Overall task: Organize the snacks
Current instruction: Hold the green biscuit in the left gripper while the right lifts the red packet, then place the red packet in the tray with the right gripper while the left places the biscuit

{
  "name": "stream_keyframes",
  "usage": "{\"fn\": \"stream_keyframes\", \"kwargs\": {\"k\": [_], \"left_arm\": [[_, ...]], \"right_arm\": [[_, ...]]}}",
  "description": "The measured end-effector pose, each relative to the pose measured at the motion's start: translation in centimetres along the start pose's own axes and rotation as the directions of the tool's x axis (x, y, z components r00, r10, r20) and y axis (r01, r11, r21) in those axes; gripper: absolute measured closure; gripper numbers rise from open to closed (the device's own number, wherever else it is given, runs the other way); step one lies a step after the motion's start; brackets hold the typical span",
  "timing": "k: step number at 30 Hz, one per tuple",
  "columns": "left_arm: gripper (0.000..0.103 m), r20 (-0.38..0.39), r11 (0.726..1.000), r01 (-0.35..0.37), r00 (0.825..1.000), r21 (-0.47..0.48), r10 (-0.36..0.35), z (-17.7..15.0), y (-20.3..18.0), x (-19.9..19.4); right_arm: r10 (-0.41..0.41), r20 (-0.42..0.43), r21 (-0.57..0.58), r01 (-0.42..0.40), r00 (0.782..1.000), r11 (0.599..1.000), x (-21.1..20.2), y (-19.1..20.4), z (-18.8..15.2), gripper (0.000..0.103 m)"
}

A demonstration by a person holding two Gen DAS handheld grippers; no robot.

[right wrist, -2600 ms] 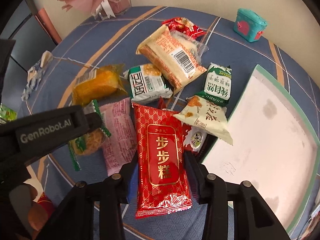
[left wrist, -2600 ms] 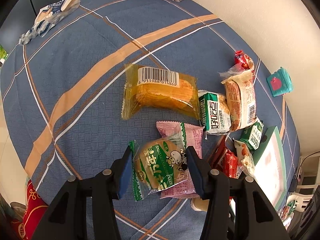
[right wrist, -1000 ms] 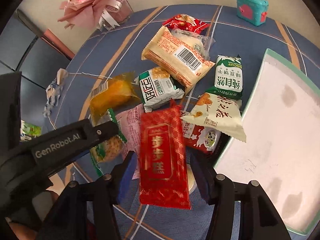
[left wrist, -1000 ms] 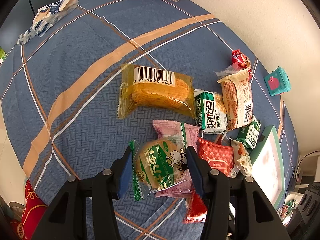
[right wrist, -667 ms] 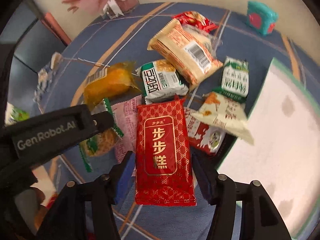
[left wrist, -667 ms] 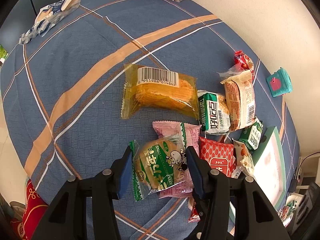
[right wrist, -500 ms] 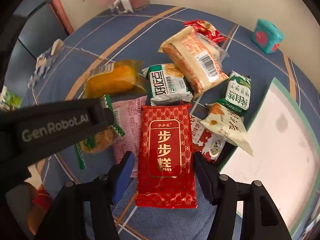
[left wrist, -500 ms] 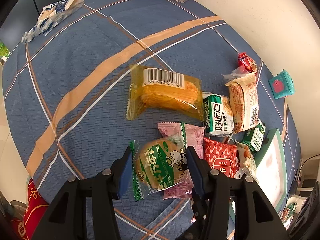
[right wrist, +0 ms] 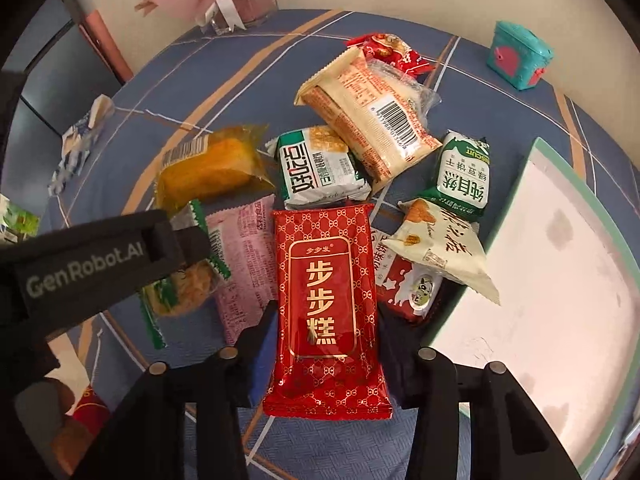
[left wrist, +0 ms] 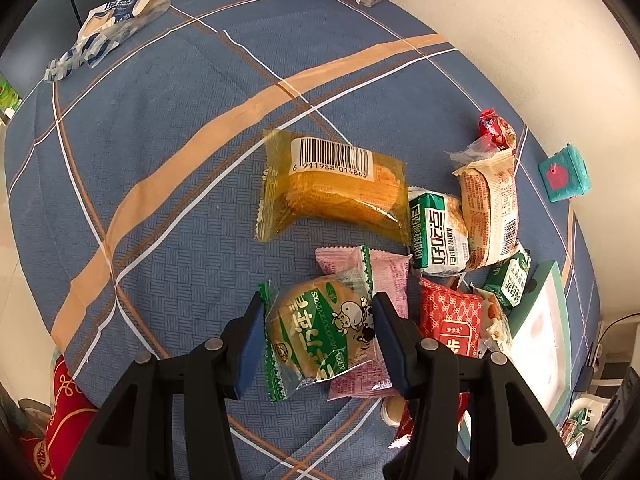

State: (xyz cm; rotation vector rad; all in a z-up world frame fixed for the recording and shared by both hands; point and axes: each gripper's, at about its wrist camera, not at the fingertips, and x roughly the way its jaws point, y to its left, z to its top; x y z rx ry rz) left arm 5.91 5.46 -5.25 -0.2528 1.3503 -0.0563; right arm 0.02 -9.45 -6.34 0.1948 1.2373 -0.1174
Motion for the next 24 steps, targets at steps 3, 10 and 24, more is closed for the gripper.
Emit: {"fn": "stream_keyframes", "kwargs": {"k": [3, 10, 24], "left_arm": [[0.05, 0.01, 1.0, 0.012, 1.0, -0.002, -0.012, 0.0, 0.1, -0.4], [0.05, 0.056, 0.999, 0.036, 0.998, -0.005, -0.036, 0.2, 0.2, -1.9], [0.05, 0.107, 0.961, 0.101, 0.985, 0.259, -0.132, -2.7, -7.7, -4.2]], "right_arm": [[0.014, 0.024, 0.01, -0.014, 1.0, 1.0, -1.1, -0.2, 0.1, 0.055], [0.044, 0.086, 0.057, -0.049, 0.995, 0.997, -4.2, -1.2, 0.1, 0.055], [-0.112, 0.08, 0.442, 0.065, 0.991, 0.895, -7.0, -13.4, -2.5, 0.055]]}}
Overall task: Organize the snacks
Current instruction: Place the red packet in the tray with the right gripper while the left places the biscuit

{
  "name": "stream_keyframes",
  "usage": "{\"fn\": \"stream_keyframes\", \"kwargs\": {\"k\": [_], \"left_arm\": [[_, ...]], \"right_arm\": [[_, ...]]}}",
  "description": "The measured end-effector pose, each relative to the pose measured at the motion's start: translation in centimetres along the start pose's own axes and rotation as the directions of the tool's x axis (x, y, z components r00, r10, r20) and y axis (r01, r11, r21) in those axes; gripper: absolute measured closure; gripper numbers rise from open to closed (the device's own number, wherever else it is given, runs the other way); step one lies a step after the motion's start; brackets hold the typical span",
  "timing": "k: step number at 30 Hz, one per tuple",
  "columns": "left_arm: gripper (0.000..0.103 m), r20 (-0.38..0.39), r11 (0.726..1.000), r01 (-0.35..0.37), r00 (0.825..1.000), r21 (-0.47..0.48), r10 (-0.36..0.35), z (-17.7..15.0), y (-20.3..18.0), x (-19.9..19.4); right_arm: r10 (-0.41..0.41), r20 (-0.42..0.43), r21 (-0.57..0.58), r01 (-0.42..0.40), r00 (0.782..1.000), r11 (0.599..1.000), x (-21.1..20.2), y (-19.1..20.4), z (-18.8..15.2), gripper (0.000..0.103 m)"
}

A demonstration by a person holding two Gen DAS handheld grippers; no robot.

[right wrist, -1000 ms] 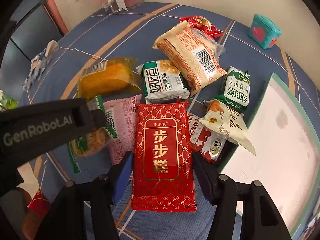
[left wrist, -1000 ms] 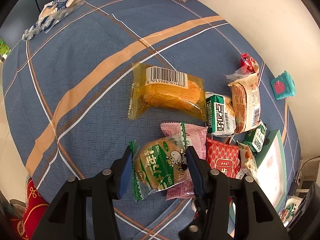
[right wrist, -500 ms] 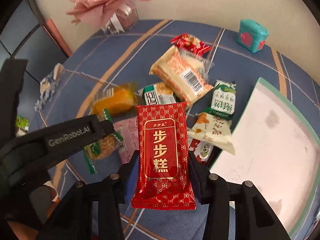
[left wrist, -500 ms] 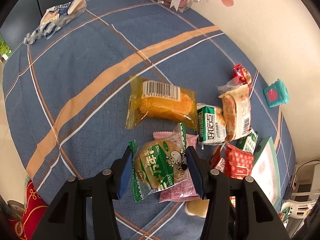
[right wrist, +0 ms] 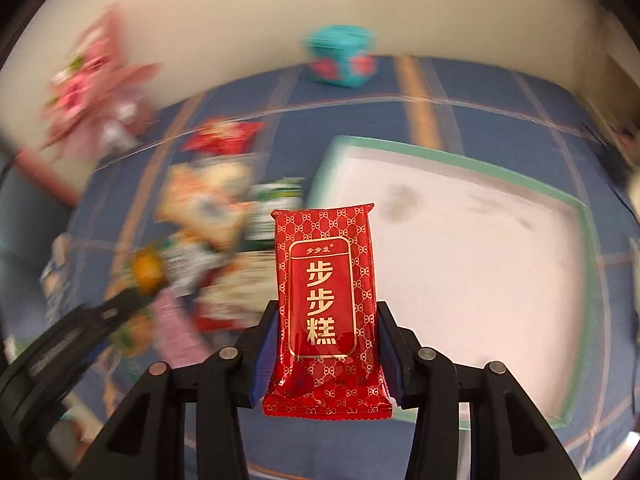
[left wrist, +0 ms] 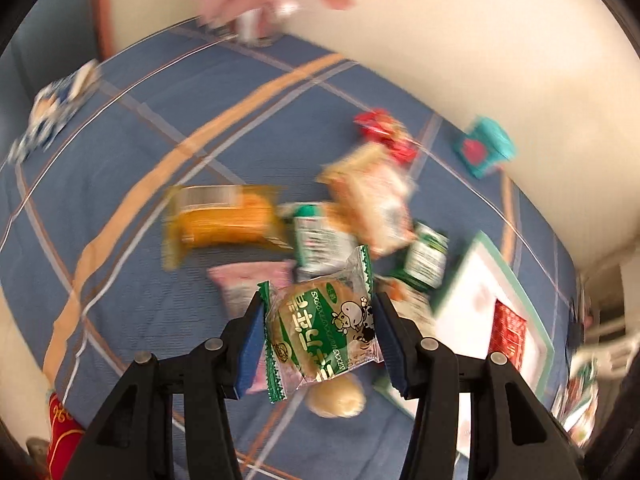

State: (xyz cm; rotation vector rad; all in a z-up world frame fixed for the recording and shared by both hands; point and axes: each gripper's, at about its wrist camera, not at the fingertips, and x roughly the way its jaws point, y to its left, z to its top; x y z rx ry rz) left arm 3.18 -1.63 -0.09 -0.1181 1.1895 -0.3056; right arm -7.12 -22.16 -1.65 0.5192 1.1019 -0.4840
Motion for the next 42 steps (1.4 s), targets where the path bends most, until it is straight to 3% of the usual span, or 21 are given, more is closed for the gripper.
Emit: {"fn": "stream_keyframes", "kwargs": {"k": [4, 9, 14, 21, 27, 30, 33, 38, 40, 42], "left_arm": [[0.05, -0.005, 0.987, 0.054, 0.999, 0.153, -0.054, -1.2, -4.7, 0.2], [0.05, -0.023, 0.943, 0.084, 0.996, 0.323, -0.081, -3.2, -10.1, 1.2], [0.049, -0.017, 0.894, 0.097, 0.995, 0.437, -0.099, -4.3, -14.4, 3.0], [0.049, -0.004, 0.839, 0.117, 0.991, 0.531, -0.135, -4.4, -18.8, 6.0], [0.047, -0.032, 0.843, 0.131, 0.99, 0.522, -0.135, -3.5, -20.1, 7.8], [0.034, -0.03, 0.842, 0.123, 0.992, 0.525, -0.126, -3.3, -20.2, 7.4], [0.033, -0.054, 0.843, 0.119, 0.993, 0.524, -0.106, -3.1, -19.8, 6.8], [0.032, -0.072, 0.872, 0.041, 0.997, 0.488, -0.006, -2.2, -17.6, 5.3], [0.031, -0.076, 0.887, 0.036, 0.997, 0.46, -0.001, -2.0, -16.2, 4.6], [0.016, -0.078, 0.901, 0.025, 0.997, 0.432, 0.01, -1.8, -14.2, 3.8]], "right_arm": [[-0.078, -0.022, 0.149, 0.08, 0.997, 0.986, 0.6, -5.5, 0.2, 0.055], [-0.162, -0.039, 0.285, 0.167, 0.986, 0.944, 0.6, -11.5, 0.0, 0.055], [-0.186, -0.03, 0.331, 0.185, 0.982, 0.925, 1.0, -14.6, 0.1, 0.054], [-0.228, 0.002, 0.328, 0.215, 0.974, 0.92, 1.9, -15.7, 1.4, 0.053], [-0.248, 0.012, 0.337, 0.23, 0.969, 0.913, 2.0, -16.3, 2.3, 0.053], [-0.254, -0.009, 0.336, 0.242, 0.967, 0.91, 2.3, -16.1, 2.5, 0.051], [-0.257, -0.036, 0.334, 0.254, 0.966, 0.908, 2.2, -15.9, 2.1, 0.046], [-0.246, -0.037, 0.317, 0.245, 0.969, 0.916, 0.7, -14.4, 1.1, 0.046], [-0.244, -0.028, 0.293, 0.241, 0.969, 0.925, 0.1, -13.3, 0.7, 0.044], [-0.231, -0.017, 0.268, 0.227, 0.973, 0.936, -0.4, -12.1, 0.3, 0.038]]}}
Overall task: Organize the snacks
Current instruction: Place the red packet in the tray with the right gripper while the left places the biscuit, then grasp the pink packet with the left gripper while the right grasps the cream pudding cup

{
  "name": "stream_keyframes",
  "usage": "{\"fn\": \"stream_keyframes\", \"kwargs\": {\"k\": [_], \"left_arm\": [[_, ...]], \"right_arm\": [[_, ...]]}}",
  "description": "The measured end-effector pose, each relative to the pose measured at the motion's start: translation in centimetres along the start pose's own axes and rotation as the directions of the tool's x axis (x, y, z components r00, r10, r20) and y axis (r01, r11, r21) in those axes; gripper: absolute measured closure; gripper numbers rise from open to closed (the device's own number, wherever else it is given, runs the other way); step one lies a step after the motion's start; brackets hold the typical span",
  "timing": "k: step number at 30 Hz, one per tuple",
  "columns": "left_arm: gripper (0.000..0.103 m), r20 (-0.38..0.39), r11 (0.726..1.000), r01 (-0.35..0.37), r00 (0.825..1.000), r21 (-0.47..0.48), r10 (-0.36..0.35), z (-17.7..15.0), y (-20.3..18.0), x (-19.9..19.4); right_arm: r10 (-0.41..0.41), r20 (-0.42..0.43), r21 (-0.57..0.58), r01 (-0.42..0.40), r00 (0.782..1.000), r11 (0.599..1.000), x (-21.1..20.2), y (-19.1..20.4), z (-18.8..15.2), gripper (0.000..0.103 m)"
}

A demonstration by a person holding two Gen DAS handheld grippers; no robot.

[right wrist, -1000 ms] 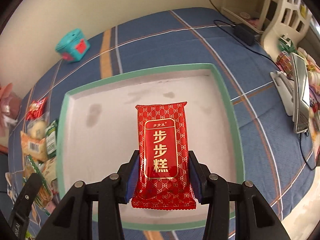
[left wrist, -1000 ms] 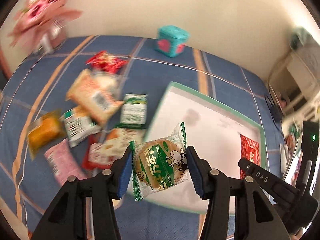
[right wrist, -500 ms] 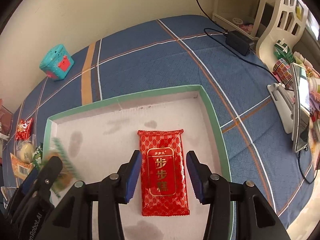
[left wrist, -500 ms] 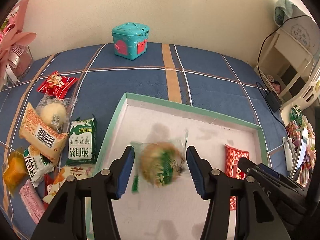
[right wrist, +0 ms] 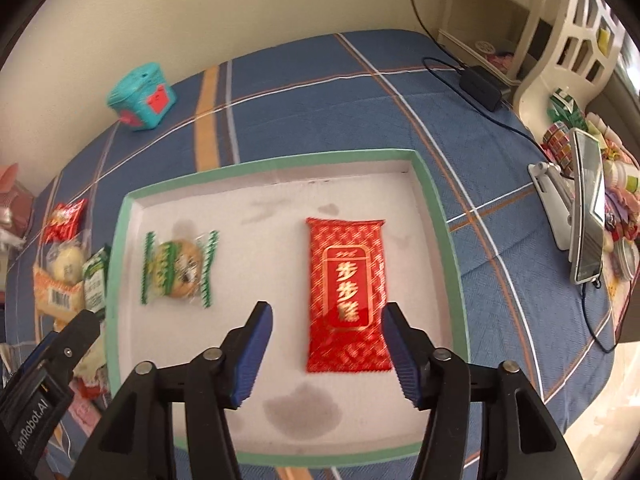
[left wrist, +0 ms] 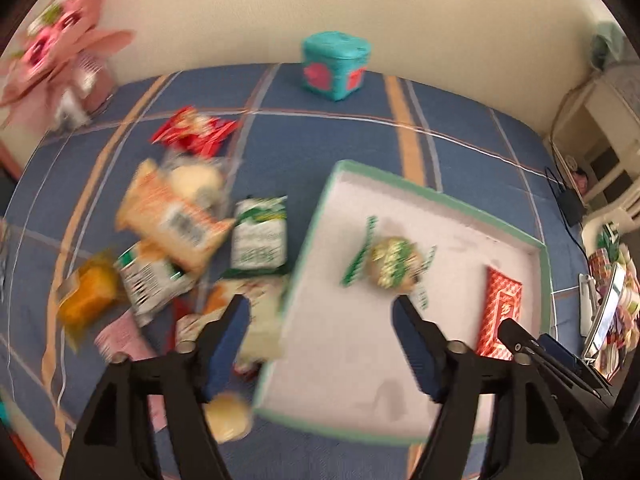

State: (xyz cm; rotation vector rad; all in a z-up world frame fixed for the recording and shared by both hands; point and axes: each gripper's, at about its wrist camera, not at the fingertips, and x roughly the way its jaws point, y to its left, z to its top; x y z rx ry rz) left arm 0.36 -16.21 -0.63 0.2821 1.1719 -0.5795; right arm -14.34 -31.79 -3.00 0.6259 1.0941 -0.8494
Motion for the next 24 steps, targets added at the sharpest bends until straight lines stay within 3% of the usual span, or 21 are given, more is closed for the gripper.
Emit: {"fn": "stream_keyframes", "kwargs": {"k": [2, 4, 7, 14, 18, 24], "left_arm": [[0.012, 0.011, 1.0, 0.0, 1.0, -0.022, 0.001, -0.5, 1.7, -0.8], [0.009, 0.027, 0.999, -0.003, 1.0, -0.035, 0.004, -1.0, 3.2, -1.5], [0.008, 0.034, 0.997, -0.024, 0.999, -0.067, 0.026, -1.7, 5.7, -1.9], [0.008, 0.033, 0.969, -0.035, 0.998, -0.246, 0.044, -2.4, 13.0, -2.3], [0.008, 0.055, 0.944, -0.041, 0.997, -0.329, 0.062, -2.5, 16.7, -2.7], [0.008, -0.042, 0.897, -0.047, 0.999, -0.44, 0.031, -3.4, 19.9, -0.6]], "right_arm": [[0.028, 0.008, -0.026, -0.028, 1.0, 0.999, -0.6, 1.0, -0.9, 0.029], [0.041, 0.011, -0.048, -0.041, 0.999, 0.998, -1.1, 1.9, -1.6, 0.014], [0.063, 0.02, -0.067, -0.061, 0.998, 0.996, -1.5, 3.1, -2.8, 0.003], [0.127, 0.023, -0.135, -0.123, 0.992, 0.983, -1.9, 7.4, -4.3, 0.0], [0.223, -0.007, -0.216, -0.219, 0.975, 0.952, -1.9, 11.6, -5.2, 0.0], [0.271, -0.08, -0.338, -0.282, 0.959, 0.898, -1.4, 17.6, -7.9, 0.001]]}}
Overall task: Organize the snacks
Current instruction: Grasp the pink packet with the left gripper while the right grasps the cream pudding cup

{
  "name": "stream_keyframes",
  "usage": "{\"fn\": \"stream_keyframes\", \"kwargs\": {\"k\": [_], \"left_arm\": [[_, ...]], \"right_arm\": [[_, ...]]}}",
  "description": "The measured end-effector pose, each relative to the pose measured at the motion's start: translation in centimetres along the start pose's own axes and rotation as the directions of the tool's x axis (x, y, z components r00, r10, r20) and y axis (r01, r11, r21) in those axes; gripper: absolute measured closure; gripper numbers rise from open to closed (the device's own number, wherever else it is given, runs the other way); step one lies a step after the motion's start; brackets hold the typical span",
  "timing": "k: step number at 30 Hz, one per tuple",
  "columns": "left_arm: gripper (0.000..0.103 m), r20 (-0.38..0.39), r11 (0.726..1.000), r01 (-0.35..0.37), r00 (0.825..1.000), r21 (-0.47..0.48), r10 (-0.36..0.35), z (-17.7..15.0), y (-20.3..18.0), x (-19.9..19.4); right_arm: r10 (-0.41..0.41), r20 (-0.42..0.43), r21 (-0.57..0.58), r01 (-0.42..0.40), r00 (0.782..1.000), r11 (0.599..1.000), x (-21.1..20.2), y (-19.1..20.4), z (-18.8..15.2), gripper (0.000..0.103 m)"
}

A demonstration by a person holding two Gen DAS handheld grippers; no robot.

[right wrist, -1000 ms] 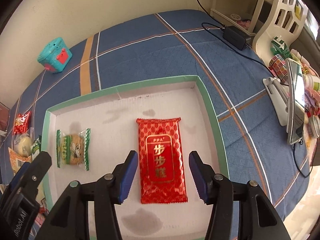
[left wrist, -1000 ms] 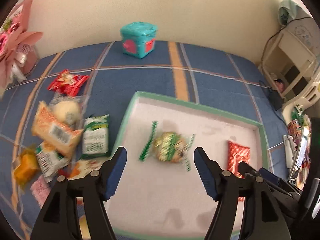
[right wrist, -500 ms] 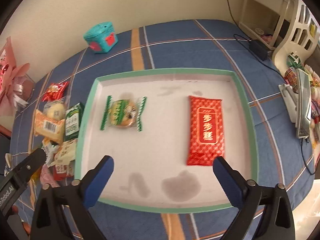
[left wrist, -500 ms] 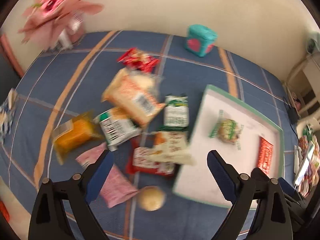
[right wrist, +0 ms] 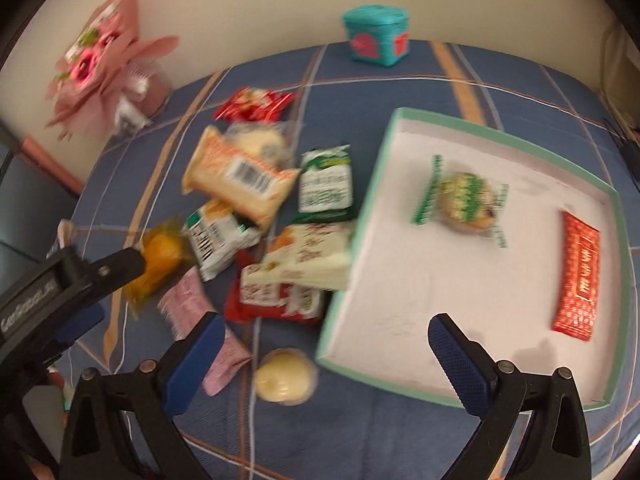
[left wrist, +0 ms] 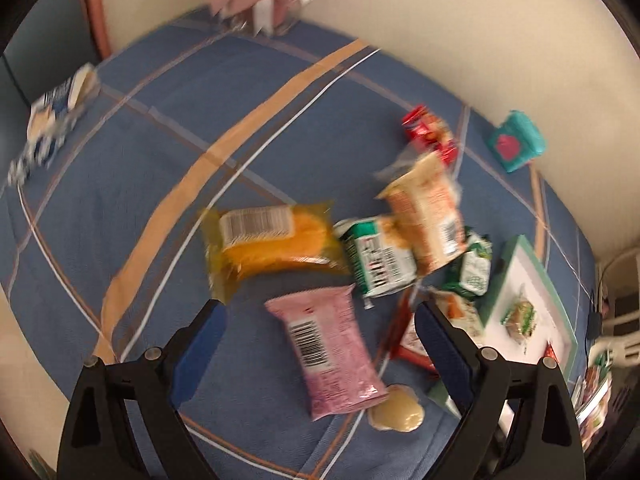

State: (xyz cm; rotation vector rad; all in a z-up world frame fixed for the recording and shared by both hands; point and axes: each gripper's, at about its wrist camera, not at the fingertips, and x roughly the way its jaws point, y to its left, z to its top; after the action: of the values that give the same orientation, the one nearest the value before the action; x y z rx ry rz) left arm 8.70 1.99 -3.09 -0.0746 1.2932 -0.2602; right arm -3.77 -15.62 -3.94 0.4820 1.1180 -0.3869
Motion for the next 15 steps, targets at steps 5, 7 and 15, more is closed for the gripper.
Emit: {"fn": "stream_keyframes", "kwargs": {"k": [5, 7, 15], "left_arm": [[0.008, -0.086, 0.998, 0.009, 0.996, -0.065, -0.014, -0.3, 1.4, 1.9], [0.008, -0.107, 0.997, 0.015, 0.994, -0.074, -0.023, -0.6, 1.6, 2.4], [0.009, -0.149, 0.998, 0.019, 0.988, -0.053, -0.027, -1.4, 1.6, 3.9]], "right_arm": [[-0.015, -0.036, -0.064, 0.013, 0.999, 0.998, 1.2, 2.4, -1.0, 0.005], [-0.021, -0.056, -0.064, 0.017, 0.998, 0.998, 1.4, 2.4, -1.5, 0.016], [-0.056, -0.067, -0.106, 0.048, 0.996, 0.993, 1.6, 3.3, -3.5, 0.035]]}}
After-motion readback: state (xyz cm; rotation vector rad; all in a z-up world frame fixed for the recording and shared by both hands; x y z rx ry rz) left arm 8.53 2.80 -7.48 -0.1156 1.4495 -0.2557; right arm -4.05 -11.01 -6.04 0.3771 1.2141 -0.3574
